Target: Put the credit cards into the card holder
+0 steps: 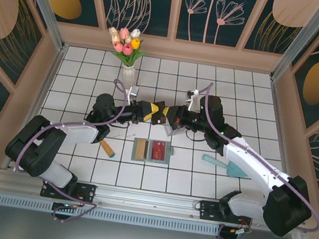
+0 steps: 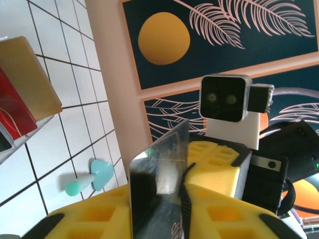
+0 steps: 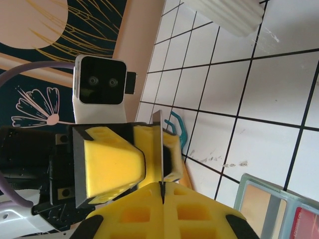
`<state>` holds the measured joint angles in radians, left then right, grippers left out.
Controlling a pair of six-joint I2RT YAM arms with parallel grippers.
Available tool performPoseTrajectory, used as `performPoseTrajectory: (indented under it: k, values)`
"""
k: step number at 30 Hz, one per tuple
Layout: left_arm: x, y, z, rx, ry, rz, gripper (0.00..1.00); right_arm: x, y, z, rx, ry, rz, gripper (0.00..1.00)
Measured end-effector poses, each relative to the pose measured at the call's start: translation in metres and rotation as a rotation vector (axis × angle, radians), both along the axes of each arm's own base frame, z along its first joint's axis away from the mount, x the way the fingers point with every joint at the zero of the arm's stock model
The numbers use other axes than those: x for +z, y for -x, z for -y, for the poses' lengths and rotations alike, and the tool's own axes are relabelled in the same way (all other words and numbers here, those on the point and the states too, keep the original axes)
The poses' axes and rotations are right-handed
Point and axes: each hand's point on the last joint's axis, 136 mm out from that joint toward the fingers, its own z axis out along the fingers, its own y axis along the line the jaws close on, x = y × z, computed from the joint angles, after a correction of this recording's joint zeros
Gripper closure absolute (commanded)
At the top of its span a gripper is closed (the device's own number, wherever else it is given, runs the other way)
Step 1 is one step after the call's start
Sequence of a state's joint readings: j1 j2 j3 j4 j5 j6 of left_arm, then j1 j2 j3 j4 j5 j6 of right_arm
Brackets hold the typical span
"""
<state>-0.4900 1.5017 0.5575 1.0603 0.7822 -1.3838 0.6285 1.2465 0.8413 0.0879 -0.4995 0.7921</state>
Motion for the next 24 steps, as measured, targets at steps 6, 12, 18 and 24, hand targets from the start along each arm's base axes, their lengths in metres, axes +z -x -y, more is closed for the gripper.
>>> performPoseTrajectory:
  k: [6, 12, 18, 24]
  values:
    - [0.006, 0.002, 0.0, -0.008, 0.013, 0.016, 1.0, -0.002, 0.001, 0.001, 0.017, -0.016, -0.011, 0.74]
    - [0.012, 0.007, 0.001, -0.033, 0.026, 0.037, 1.0, -0.002, 0.008, -0.009, 0.099, -0.056, -0.026, 0.86]
    - [-0.007, 0.008, -0.002, -0.016, -0.054, -0.004, 0.55, -0.008, 0.007, -0.005, 0.09, -0.025, -0.023, 0.97]
    - [-0.062, 0.005, -0.025, 0.11, -0.316, -0.087, 0.47, -0.061, 0.016, 0.011, -0.049, 0.208, -0.076, 0.97]
